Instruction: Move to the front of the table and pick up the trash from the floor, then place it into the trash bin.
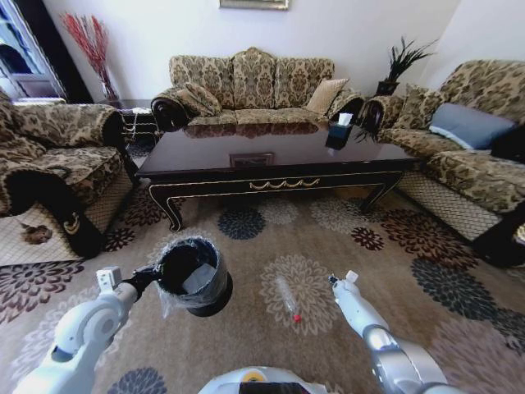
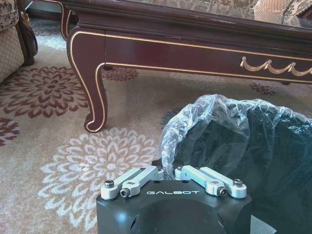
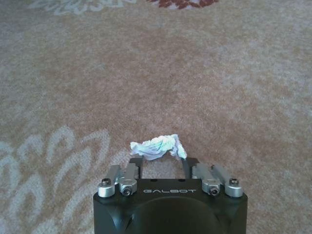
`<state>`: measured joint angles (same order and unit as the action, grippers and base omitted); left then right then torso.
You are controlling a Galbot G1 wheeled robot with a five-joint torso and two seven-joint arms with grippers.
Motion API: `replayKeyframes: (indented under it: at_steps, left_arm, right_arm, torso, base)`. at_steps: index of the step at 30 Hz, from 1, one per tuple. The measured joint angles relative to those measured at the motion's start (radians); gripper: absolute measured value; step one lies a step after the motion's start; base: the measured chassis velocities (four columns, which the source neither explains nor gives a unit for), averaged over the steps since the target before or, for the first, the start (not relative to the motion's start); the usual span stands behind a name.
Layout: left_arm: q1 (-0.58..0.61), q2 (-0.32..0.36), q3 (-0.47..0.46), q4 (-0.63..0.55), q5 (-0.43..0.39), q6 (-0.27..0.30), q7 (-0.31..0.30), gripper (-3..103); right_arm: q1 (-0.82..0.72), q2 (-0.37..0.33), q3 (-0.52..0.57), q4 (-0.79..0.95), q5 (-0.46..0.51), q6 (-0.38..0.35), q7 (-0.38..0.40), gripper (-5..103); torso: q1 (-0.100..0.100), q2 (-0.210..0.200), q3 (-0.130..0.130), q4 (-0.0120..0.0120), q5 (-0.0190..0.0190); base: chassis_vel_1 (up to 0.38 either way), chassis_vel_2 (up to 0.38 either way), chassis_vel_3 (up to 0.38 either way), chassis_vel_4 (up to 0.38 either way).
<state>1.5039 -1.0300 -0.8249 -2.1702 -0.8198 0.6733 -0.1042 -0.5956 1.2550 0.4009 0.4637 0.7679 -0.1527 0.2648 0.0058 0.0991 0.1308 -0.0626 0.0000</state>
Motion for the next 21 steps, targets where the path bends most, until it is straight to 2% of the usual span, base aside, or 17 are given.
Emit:
replayKeyframes:
  at_steps: [2,3,6,8,12,19,20,21]
  left_arm:
    - [0.0,-0.004,0.002,0.0,0.001,0.0,0.0,4]
    - [0.0,-0.004,0.002,0.0,0.001,0.0,0.0,4]
    - [-0.001,-0.009,0.008,0.005,0.008,0.0,0.003,4]
    - [-0.001,-0.01,0.009,0.006,0.01,0.0,0.003,4]
    - [-0.006,-0.01,0.012,0.008,0.012,0.001,0.005,4]
    - [-0.006,-0.007,0.01,0.007,0.012,0.001,0.005,4]
    - [-0.005,-0.006,0.009,0.005,0.012,0.002,0.005,4]
    - [-0.004,-0.005,0.008,0.003,0.011,0.002,0.006,4]
  right_arm:
    - [0.001,-0.002,-0.002,-0.002,-0.003,-0.001,0.001,37]
    - [0.001,-0.002,-0.002,-0.002,-0.003,-0.001,0.001,37]
    - [0.003,-0.005,-0.002,-0.009,-0.01,-0.001,0.001,21]
    - [0.004,-0.006,-0.002,-0.01,-0.011,-0.001,0.001,21]
    - [0.006,-0.007,-0.002,-0.012,-0.017,0.0,-0.001,2]
    - [0.001,-0.012,-0.017,0.006,-0.025,0.006,0.008,0]
    - [-0.001,-0.014,-0.02,0.018,-0.008,0.001,0.021,5]
    - [-0.002,-0.014,-0.021,0.029,0.012,-0.005,0.03,5]
  torso:
    - [0.0,0.0,0.0,0.0,0.0001]
    - [0.0,0.0,0.0,0.0,0.0001]
    - [0.0,0.0,0.0,0.0,0.0]
    - [0.0,0.0,0.0,-0.0001,0.0]
    - [0.0,0.0,0.0,0.0,0.0]
    - [0.0,0.0,0.0,0.0,0.0]
    - [0.0,0.0,0.0,-0.0001,0.0001]
    - [0.0,0.0,0.0,-0.0002,0.0]
  base:
    - [0.0,0.0,0.0,0.0]
    - [0.0,0.0,0.0,0.0]
    - [0.0,0.0,0.0,0.0]
    - [0.0,0.0,0.0,0.0]
    - [0.0,0.0,0.0,0.0]
    - [0.0,0.0,0.0,0.0]
    - [0.0,0.0,0.0,0.0]
    - [0.0,0.0,0.0,0.0]
